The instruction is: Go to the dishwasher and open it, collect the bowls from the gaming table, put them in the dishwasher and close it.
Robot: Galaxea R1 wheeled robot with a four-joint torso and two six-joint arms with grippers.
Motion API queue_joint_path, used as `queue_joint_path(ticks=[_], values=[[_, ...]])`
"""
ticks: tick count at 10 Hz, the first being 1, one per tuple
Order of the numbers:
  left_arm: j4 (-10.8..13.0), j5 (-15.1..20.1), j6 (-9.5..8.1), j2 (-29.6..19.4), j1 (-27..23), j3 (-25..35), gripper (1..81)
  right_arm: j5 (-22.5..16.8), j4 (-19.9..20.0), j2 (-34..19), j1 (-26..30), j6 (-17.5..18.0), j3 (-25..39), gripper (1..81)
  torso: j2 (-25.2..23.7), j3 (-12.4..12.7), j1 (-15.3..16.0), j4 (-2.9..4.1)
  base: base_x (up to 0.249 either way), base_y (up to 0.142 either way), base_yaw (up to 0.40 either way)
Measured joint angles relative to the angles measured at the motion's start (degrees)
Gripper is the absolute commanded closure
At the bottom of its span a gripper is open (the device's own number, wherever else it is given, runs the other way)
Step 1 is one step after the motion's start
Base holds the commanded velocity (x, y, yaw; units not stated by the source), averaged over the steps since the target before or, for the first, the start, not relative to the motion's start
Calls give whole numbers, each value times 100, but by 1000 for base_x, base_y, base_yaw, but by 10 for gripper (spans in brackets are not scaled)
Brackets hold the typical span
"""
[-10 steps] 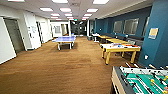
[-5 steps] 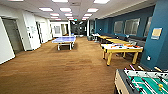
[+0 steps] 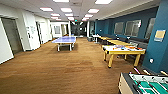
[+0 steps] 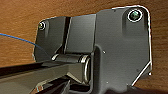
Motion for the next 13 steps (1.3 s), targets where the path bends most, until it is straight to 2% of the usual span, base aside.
queue_joint_path(ticks=[13], values=[[0,-16,-1,20,-18,-5,10,17,5,17,11,12,-4,10,0,2,0,0,225,0,0]])
